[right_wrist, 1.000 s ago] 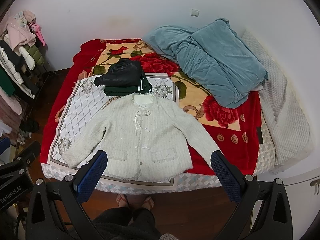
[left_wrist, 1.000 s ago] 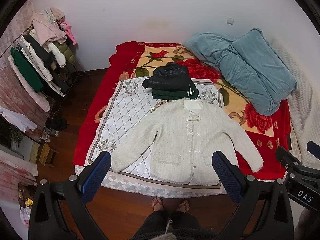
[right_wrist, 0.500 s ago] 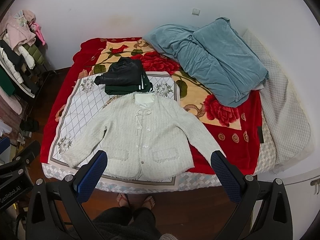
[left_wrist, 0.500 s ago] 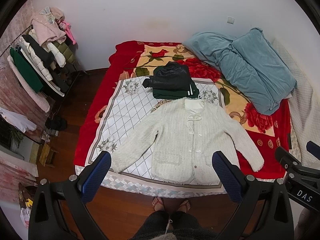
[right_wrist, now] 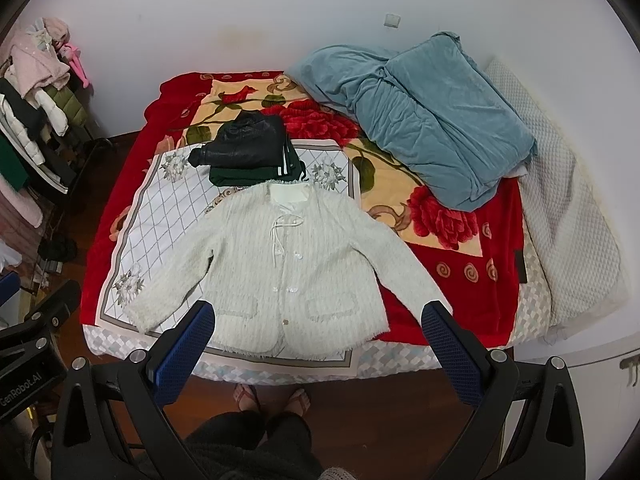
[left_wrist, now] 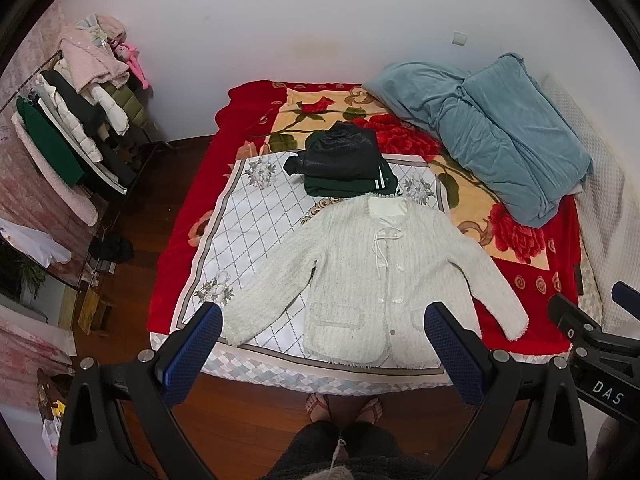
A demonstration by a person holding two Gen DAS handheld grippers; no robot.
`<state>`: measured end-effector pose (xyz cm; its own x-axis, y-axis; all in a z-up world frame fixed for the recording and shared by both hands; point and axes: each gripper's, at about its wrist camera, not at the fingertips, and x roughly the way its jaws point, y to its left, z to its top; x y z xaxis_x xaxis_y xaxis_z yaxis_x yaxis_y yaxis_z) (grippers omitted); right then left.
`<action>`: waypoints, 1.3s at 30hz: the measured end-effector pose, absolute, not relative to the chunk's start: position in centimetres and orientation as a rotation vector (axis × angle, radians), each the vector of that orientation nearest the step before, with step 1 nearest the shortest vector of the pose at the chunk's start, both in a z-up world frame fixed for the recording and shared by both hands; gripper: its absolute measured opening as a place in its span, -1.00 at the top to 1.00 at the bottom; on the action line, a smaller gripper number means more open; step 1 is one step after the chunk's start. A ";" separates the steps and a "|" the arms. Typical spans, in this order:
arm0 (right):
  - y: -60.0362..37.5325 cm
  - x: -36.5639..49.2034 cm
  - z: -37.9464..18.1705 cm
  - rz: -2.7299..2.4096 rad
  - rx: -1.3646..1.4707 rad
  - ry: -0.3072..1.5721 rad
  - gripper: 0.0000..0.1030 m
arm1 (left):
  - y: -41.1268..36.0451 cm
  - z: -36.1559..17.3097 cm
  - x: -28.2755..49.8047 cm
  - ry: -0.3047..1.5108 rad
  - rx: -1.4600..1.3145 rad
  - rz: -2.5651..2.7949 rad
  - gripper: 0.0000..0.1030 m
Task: Fold large clothes
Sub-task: 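Grasp the cardigan sleeve cuff with the right gripper and lift it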
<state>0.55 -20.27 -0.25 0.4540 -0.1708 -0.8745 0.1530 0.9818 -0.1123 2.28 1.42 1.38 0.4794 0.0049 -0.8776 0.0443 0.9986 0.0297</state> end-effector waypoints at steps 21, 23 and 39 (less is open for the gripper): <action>-32.0 1.6 -17.4 -0.359 0.435 1.166 -0.57 | -1.1 -6.9 10.1 0.919 0.054 -0.112 -1.00; -35.6 2.0 -21.9 -0.404 0.527 1.181 -0.57 | -2.9 -10.0 12.0 0.936 0.088 -0.092 -1.00; -64.2 0.6 -56.9 -0.906 1.234 1.112 -0.57 | -16.6 -38.8 22.7 1.238 0.274 0.020 -1.00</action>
<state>0.60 -64.17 -56.93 0.2435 0.0501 -0.9686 0.9587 0.1388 0.2482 22.72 -16.60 -38.79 0.3310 0.1634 -0.9294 0.1329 0.9670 0.2174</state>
